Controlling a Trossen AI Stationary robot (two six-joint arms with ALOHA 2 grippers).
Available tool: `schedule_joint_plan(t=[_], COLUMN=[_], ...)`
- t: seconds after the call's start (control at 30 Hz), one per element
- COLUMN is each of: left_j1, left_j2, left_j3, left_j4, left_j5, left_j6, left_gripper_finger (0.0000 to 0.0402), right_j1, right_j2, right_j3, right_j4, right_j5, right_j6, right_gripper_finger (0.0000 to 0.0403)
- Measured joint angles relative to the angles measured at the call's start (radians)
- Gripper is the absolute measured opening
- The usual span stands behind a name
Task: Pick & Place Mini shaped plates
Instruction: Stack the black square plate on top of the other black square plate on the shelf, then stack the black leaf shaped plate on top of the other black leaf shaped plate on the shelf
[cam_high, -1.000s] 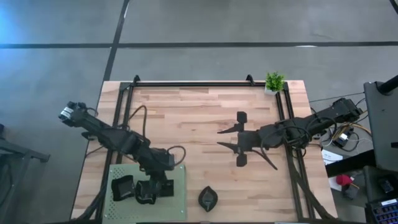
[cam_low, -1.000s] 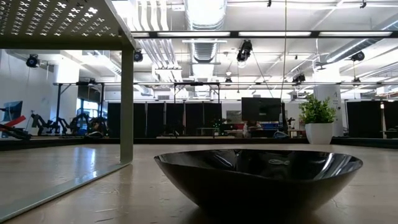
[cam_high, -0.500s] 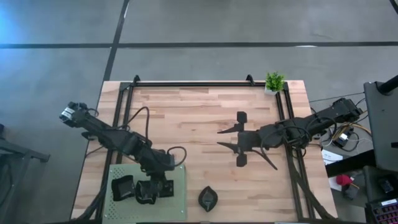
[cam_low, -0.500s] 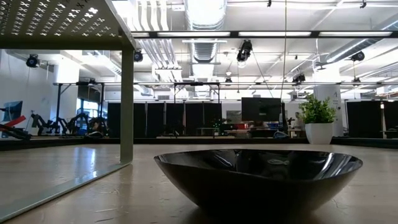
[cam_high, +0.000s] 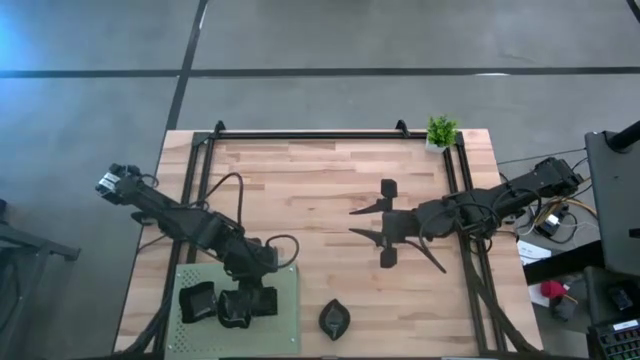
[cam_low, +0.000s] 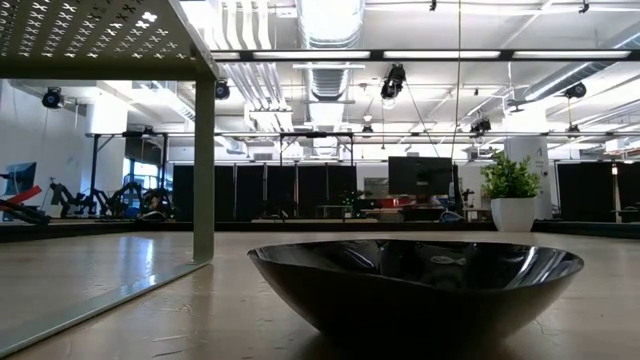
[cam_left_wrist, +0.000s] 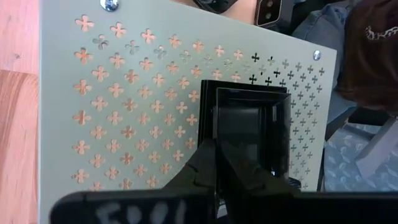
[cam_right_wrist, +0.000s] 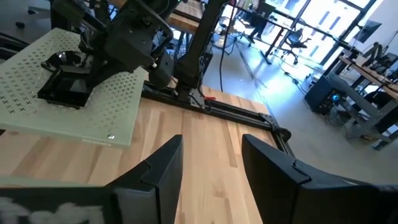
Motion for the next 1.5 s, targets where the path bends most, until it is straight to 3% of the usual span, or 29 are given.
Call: schedule_joint_plan(t=[0.3, 0.57, 0.77, 1.03, 1.17, 1.4, 1.5], left_j1=[0.002, 0.017, 0.021, 0.021, 0.021, 0.021, 0.021], left_j2=[0.0, -0.013, -0.036, -0.047, -0.047, -0.047, -0.047], left_j3=[0.002, 0.011, 0.011, 0.011, 0.011, 0.011, 0.011], left_j4=[0.014, 0.013, 0.014, 0.031, 0.062, 0.098, 0.099], left_j5=[0.0, -0.012, -0.12, -0.303, -0.372, -0.4, -0.407], left_j6=[-0.002, 0.013, 0.071, 0.105, 0.149, 0.213, 0.214], left_gripper_finger=[0.0068, 0.0072, 0.0072, 0.0071, 0.0071, 0.0071, 0.0071], right_j1=[0.0, 0.0, 0.0, 0.003, 0.003, 0.003, 0.002], right_j2=[0.0, -0.001, 0.011, 0.077, 0.131, 0.266, 0.334], right_j3=[0.0, 0.0, -0.002, -0.077, -0.11, -0.128, -0.128], right_j4=[0.0, -0.051, -0.205, -0.239, -0.224, -0.148, -0.097], right_j5=[0.0, -0.016, -0.237, -0.34, -0.441, -0.528, -0.62], right_j6=[0.028, 0.075, 0.163, 0.178, 0.15, 0.141, 0.117], right_gripper_finger=[0.0169, 0.0169, 0.0168, 0.0156, 0.0151, 0.0152, 0.0149])
